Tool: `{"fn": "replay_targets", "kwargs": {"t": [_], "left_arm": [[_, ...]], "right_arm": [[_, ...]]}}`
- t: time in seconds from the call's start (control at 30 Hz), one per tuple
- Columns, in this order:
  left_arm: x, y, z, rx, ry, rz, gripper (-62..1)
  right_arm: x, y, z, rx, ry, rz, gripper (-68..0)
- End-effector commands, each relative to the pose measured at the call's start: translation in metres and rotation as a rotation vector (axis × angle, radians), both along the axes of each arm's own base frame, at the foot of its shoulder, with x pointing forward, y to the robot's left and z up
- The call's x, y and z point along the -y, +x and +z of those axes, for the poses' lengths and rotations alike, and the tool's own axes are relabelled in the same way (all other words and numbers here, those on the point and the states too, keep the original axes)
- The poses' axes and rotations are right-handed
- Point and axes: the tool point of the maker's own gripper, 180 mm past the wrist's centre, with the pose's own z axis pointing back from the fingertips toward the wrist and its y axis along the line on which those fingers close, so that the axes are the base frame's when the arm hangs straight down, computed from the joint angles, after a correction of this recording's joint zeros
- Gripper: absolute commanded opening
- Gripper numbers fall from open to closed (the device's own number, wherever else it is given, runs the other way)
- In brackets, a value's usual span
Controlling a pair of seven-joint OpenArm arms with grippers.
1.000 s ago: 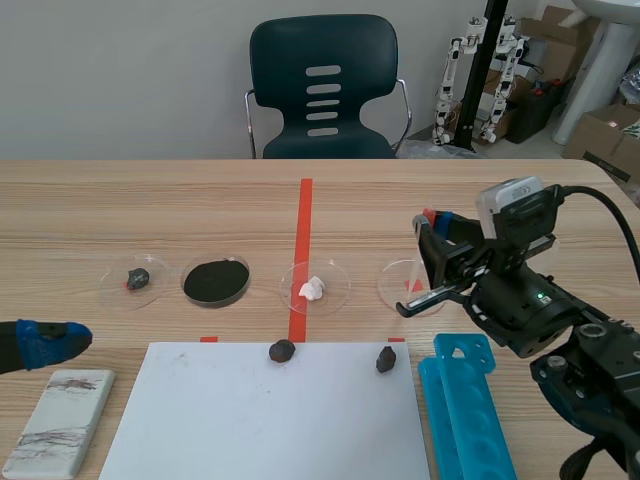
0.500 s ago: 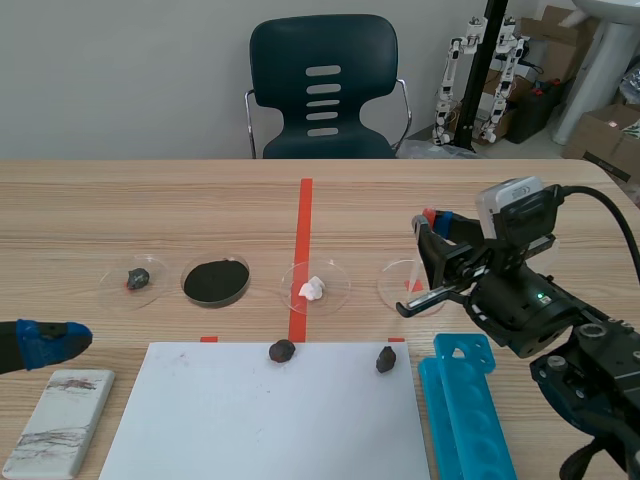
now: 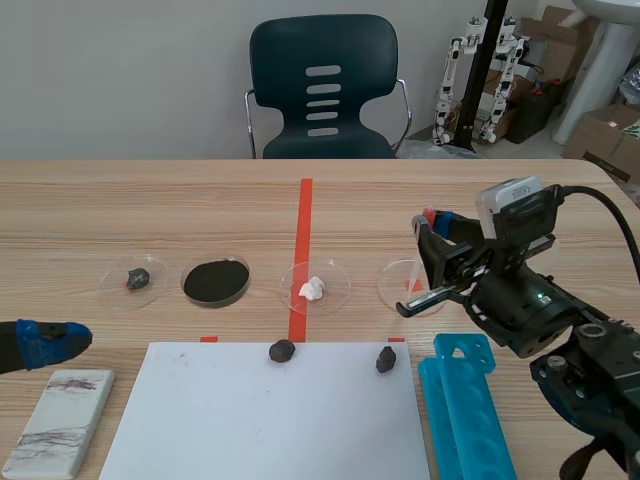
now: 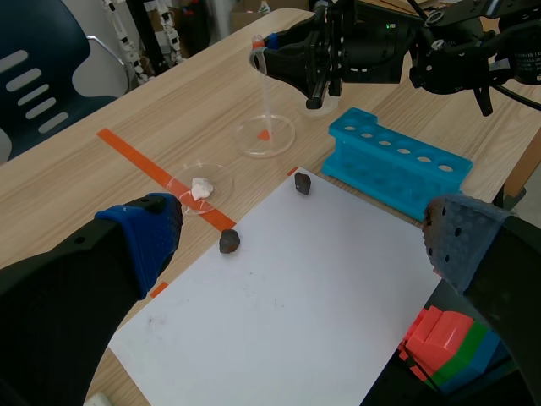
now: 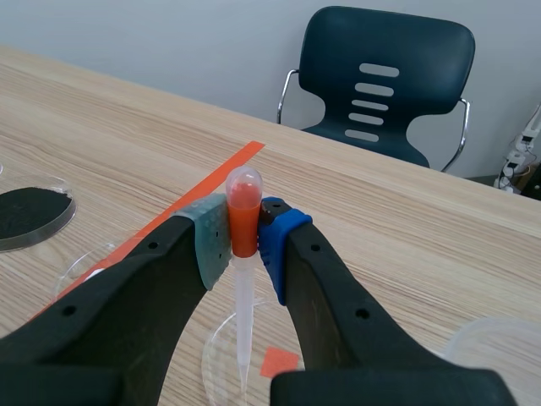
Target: Draw acid from the petri dish
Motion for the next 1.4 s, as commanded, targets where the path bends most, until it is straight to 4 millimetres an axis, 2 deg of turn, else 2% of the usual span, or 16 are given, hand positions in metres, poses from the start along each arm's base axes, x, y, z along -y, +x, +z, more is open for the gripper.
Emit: {"fn": "replay_targets", "kwargs": {"t": [0.0,0.4,0.63,0.83,0.97,1.1,1.37], "left_arm": [[0.002,0.002,0.008,0.018,-0.028,0.006,-1.1],[0.002,0.002,0.008,0.018,-0.028,0.006,-1.1],[0.002,0.002,0.008,0.018,-0.028,0.006,-1.1],[0.002,0.002,0.008,0.018,-0.028,0.006,-1.1],[0.002,0.002,0.008,0.018,-0.028,0.006,-1.1],[0.002,0.002,0.008,0.018,-0.028,0.006,-1.1],[0.002,0.002,0.008,0.018,-0.028,0.006,-1.1]], "right_arm": [[0.002,0.003,0.008,0.030,0.016,-0.005,-58.4],[0.004,0.005,0.011,0.033,0.028,-0.012,-58.4],[0.009,0.007,0.025,0.063,0.026,-0.013,-58.4],[0.007,-0.001,0.041,0.076,-0.020,0.012,-58.4],[0.003,-0.013,0.059,0.086,-0.058,0.042,-58.4],[-0.008,-0.034,0.079,0.100,-0.108,0.093,-58.4],[-0.030,-0.098,0.117,0.115,-0.141,0.188,-58.4]]}}
